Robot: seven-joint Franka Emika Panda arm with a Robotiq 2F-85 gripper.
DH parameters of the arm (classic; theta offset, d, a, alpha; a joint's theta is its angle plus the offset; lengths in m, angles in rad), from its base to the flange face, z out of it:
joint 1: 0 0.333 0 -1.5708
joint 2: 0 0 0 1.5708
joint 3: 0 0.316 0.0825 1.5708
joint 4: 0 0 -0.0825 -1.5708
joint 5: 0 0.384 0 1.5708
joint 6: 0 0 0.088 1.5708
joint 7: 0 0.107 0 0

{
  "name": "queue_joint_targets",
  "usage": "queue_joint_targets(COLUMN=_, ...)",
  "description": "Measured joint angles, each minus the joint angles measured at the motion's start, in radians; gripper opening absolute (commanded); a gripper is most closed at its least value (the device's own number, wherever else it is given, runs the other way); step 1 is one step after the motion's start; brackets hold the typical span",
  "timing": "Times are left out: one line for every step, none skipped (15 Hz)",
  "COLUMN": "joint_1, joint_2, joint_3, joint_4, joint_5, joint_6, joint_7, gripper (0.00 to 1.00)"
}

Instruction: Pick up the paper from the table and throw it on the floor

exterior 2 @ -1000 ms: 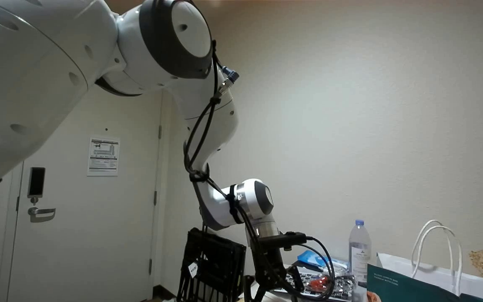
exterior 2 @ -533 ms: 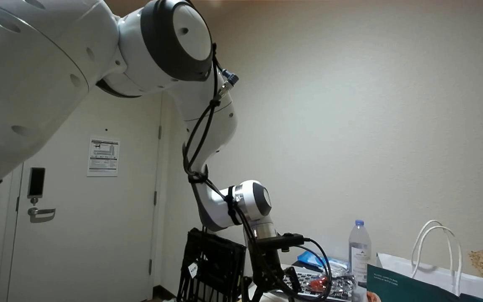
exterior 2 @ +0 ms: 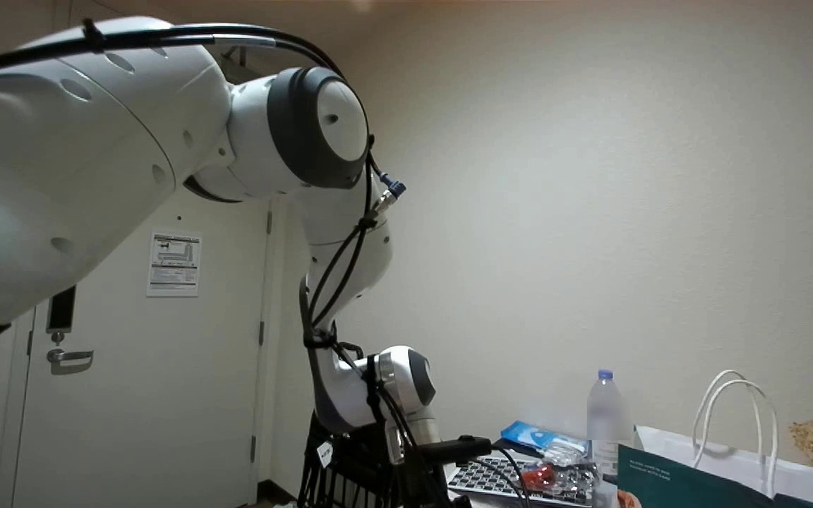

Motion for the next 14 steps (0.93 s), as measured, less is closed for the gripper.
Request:
queue_joint_targets(joint_1=-0.001, joint_2=0.017, joint_3=-0.002, joint_4=0.010, joint_5=-0.007, joint_6=0.000, joint_7=-0.004, gripper=1.00)
queue_joint_targets(joint_1=-0.002, joint_2=0.029, joint_3=-0.004, joint_4=0.019, joint_5=-0.008, joint_6=0.000, joint_7=-0.007, gripper=1.00)
queue_joint_targets(joint_1=-0.002, joint_2=0.034, joint_3=-0.005, joint_4=0.024, joint_5=-0.009, joint_6=0.000, joint_7=-0.008, gripper=1.00)
queue_joint_targets(joint_1=-0.002, joint_2=0.035, joint_3=-0.005, joint_4=0.028, joint_5=-0.009, joint_6=0.000, joint_7=-0.006, gripper=1.00)
queue_joint_targets(joint_1=-0.002, joint_2=0.037, joint_3=-0.005, joint_4=0.033, joint_5=-0.009, joint_6=0.000, joint_7=-0.002, gripper=1.00)
queue_joint_targets(joint_1=-0.001, joint_2=0.039, joint_3=-0.006, joint_4=0.040, joint_5=-0.009, joint_6=0.000, joint_7=0.006, gripper=1.00)
queue_joint_targets(joint_1=-0.001, joint_2=0.040, joint_3=-0.007, joint_4=0.047, joint_5=-0.009, joint_6=0.000, joint_7=0.013, gripper=1.00)
queue_joint_targets(joint_1=-0.001, joint_2=0.040, joint_3=-0.008, joint_4=0.055, joint_5=-0.009, joint_6=0.001, joint_7=0.018, gripper=1.00)
queue_joint_targets(joint_1=0.000, joint_2=0.040, joint_3=-0.008, joint_4=0.061, joint_5=-0.009, joint_6=0.001, joint_7=0.020, gripper=1.00)
queue_joint_targets(joint_1=0.000, joint_2=0.040, joint_3=-0.008, joint_4=0.068, joint_5=-0.009, joint_6=0.001, joint_7=0.020, gripper=1.00)
queue_joint_targets(joint_1=0.000, joint_2=0.041, joint_3=-0.008, joint_4=0.073, joint_5=-0.009, joint_6=0.001, joint_7=0.020, gripper=1.00)
queue_joint_targets(joint_1=0.000, joint_2=0.043, joint_3=-0.008, joint_4=0.077, joint_5=-0.009, joint_6=0.001, joint_7=0.020, gripper=1.00)
queue_joint_targets(joint_1=0.000, joint_2=0.048, joint_3=-0.008, joint_4=0.081, joint_5=-0.009, joint_6=0.000, joint_7=0.020, gripper=1.00)
queue_joint_targets(joint_1=0.000, joint_2=0.055, joint_3=-0.008, joint_4=0.086, joint_5=-0.009, joint_6=0.000, joint_7=0.018, gripper=1.00)
